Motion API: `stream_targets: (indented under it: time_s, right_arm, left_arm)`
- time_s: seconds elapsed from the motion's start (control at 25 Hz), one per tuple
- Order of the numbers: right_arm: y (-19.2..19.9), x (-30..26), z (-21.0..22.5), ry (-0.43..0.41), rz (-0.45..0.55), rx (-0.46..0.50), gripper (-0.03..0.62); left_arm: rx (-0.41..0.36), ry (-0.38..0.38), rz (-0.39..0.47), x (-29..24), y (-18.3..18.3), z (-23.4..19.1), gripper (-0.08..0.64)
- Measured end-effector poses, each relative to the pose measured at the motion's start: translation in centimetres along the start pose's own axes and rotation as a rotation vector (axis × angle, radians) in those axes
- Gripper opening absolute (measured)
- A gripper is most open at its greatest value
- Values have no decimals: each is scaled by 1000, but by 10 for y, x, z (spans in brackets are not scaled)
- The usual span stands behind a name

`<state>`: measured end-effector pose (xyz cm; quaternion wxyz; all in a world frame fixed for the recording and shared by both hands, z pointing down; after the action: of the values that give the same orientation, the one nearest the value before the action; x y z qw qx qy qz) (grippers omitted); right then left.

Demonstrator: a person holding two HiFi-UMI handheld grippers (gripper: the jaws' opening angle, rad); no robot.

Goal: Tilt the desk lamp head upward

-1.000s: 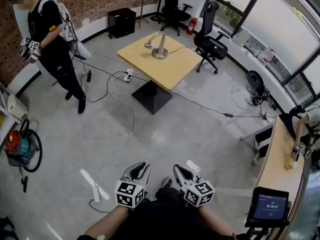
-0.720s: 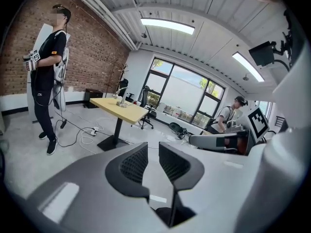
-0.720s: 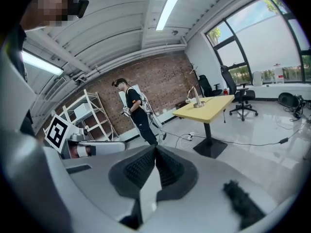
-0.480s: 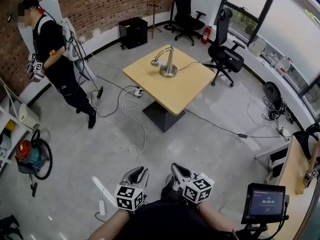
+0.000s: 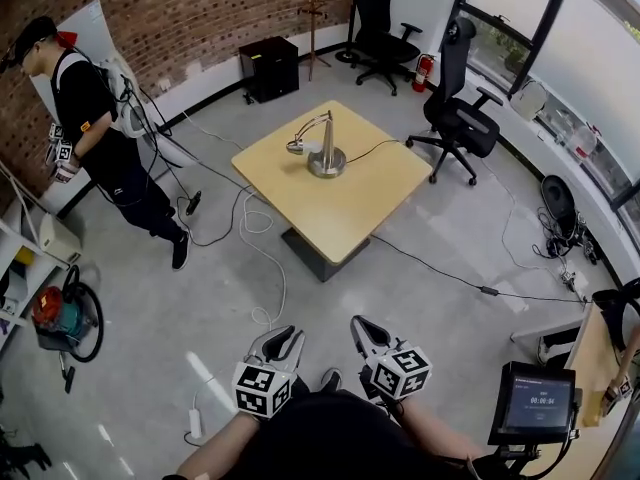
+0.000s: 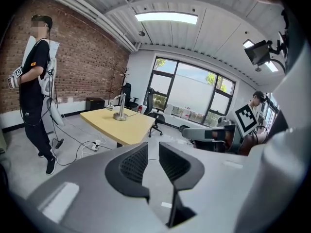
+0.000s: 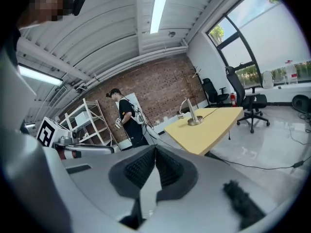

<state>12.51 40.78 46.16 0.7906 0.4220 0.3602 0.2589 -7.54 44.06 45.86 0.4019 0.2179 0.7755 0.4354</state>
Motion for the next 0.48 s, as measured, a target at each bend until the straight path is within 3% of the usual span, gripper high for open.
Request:
stream_targets:
  time_s: [0.12, 0.24, 0.48]
  right_arm:
    - [-16, -32, 33, 25, -18, -18, 5]
    - [-18, -42, 39, 45, -28, -32, 5]
    - [-38, -82, 66, 117, -29, -41, 5]
  left_arm:
    - [13, -5, -15, -36, -21, -26, 77]
    - [22, 1, -24, -47, -27, -38, 77]
    - [13, 74, -28, -102, -55, -77, 77]
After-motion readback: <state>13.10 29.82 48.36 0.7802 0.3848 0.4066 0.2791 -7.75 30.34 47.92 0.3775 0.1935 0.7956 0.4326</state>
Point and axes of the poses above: the fingertips, and each gripper's own axes: x backward along the fingers, z to its right, y out of its underside, the point moved 7 cm from there along x, backward along the fingers, and after that the axes turned 3 degrees about y, right-handed, at the moved point
